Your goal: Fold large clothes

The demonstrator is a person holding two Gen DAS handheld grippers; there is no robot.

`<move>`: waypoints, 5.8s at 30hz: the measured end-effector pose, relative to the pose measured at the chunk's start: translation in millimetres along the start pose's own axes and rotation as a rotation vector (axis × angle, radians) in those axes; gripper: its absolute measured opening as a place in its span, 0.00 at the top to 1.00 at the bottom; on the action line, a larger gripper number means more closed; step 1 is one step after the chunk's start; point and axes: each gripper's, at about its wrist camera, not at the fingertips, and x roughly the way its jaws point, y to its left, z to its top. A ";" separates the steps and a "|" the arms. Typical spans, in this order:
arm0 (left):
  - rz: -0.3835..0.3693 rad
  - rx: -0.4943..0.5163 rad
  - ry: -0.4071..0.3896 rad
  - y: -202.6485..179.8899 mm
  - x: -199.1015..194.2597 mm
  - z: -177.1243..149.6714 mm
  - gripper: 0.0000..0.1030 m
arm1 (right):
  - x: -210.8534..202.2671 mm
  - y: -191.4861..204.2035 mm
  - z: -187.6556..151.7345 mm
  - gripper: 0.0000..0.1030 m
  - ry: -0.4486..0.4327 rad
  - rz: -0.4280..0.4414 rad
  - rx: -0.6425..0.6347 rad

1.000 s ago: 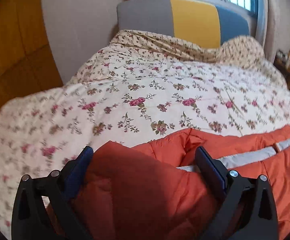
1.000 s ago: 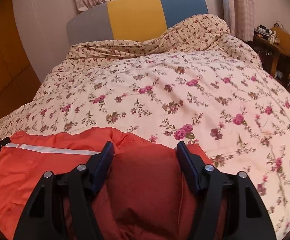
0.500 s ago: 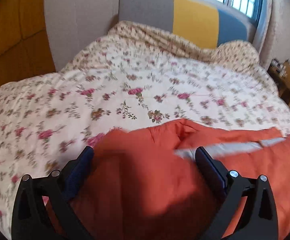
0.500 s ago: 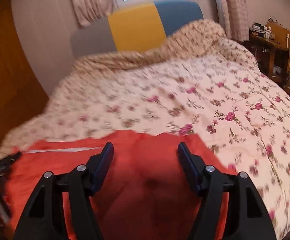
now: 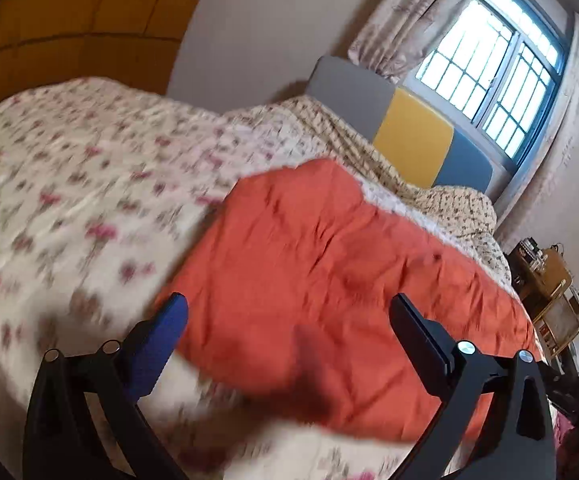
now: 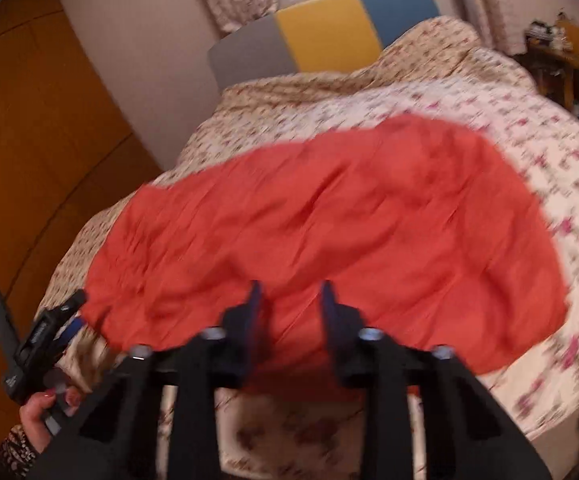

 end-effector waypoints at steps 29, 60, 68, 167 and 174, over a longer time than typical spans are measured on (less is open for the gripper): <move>-0.175 -0.430 0.065 27.5 48.3 -17.7 0.77 | 75.9 37.8 -45.3 0.92 0.086 -0.118 -0.231; -0.410 0.580 -0.194 -228.2 -54.6 -16.4 0.81 | -6.3 -100.9 -16.0 0.72 0.020 -0.286 0.069; -0.470 0.716 -0.132 -278.7 -40.9 -48.1 0.81 | -57.5 -141.8 -7.5 0.67 -0.123 -0.198 0.233; -0.402 0.619 0.188 -378.4 162.1 -43.1 0.35 | 24.3 -210.0 155.9 0.81 -0.094 -0.251 0.136; -0.395 0.631 0.174 -380.9 171.5 -51.2 0.35 | 40.7 -224.2 149.9 0.81 -0.060 -0.233 0.174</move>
